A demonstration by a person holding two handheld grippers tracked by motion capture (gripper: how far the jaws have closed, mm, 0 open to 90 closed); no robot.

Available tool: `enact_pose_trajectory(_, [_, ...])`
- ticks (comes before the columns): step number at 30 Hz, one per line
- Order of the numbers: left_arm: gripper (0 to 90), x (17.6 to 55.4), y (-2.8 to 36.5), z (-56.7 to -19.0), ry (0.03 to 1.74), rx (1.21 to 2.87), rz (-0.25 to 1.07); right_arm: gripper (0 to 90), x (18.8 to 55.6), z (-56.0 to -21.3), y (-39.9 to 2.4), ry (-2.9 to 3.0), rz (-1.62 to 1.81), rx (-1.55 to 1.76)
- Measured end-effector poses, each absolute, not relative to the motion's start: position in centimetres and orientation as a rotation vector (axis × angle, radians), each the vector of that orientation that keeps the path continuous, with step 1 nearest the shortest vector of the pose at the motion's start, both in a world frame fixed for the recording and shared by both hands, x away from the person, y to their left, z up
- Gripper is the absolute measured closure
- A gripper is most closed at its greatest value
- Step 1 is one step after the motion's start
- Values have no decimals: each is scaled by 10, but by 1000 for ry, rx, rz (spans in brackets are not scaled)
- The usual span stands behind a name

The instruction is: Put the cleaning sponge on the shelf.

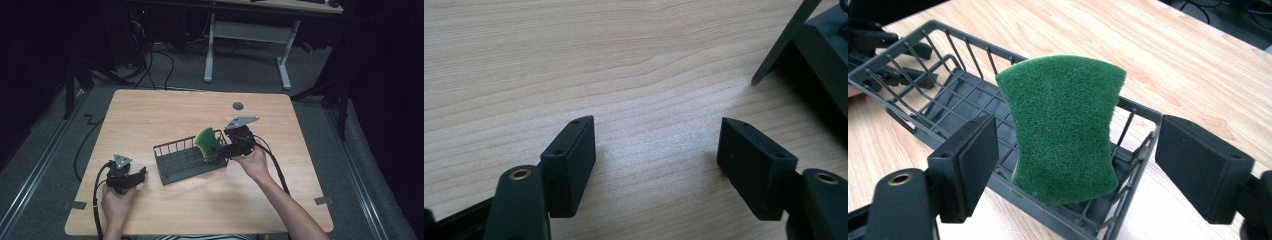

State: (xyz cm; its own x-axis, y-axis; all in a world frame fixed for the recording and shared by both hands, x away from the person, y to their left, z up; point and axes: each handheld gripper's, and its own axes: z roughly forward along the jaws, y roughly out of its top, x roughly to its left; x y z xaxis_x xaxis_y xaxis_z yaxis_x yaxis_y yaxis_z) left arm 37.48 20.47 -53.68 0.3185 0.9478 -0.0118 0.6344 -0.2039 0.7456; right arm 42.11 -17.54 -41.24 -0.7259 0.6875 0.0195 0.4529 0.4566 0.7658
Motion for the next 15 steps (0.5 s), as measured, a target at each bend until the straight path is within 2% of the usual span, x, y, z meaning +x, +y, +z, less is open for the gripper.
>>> enact_pose_trajectory(15, [323, 375, 205, -537, 1396, 1930, 611, 239, 404, -409, -249, 2233, 1219, 1150])
